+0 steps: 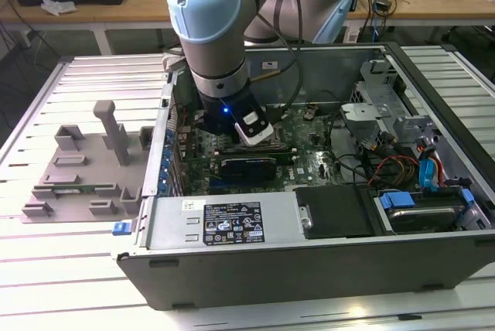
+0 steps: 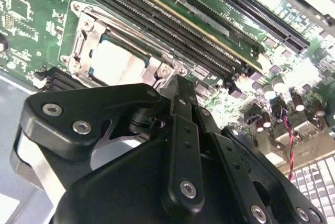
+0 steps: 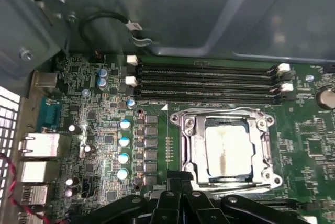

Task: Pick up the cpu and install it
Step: 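Install the second cpu locking lever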

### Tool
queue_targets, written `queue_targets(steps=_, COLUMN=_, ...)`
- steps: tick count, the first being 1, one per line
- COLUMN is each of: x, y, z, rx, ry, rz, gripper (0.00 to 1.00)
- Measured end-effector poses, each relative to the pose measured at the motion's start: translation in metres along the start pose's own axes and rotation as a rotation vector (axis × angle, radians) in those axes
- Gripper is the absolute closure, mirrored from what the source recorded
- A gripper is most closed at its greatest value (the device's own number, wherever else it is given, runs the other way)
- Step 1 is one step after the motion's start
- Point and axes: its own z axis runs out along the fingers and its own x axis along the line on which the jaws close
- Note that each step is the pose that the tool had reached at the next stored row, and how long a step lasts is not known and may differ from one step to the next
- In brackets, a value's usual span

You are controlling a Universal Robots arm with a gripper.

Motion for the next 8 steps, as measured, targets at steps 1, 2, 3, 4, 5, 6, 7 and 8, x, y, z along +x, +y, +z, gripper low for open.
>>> queue_targets(steps=1, x=-0.0002, y=0.0006, z=-0.0020, rx=0.0005, ry=0.0000, rz=0.000, gripper=0.89)
queue_targets(steps=2, x=-0.0005, y=0.0009, z=-0.0032, rx=0.0026, ry=0.0001, rz=0.000, gripper=0.89)
queue_targets(steps=3, x=-0.0011, y=0.0015, z=-0.0051, rx=0.0208, ry=0.0006, rz=-0.002, gripper=0.89)
queue_targets(steps=4, x=-0.0022, y=0.0017, z=-0.0061, rx=0.0477, ry=0.0017, rz=-0.004, gripper=0.89)
queue_targets(steps=5, x=-0.0042, y=0.0019, z=-0.0061, rx=0.0735, ry=0.0020, rz=-0.004, gripper=0.89)
queue_targets(steps=6, x=-0.0069, y=0.0020, z=-0.0058, rx=0.0777, ry=0.0017, rz=-0.003, gripper=0.89)
queue_targets(steps=7, x=-0.0117, y=0.0021, z=-0.0052, rx=0.0790, ry=0.0015, rz=-0.001, gripper=0.89)
queue_targets(steps=8, x=-0.0177, y=0.0022, z=-0.0045, rx=0.0801, ry=0.0013, rz=-0.001, gripper=0.89)
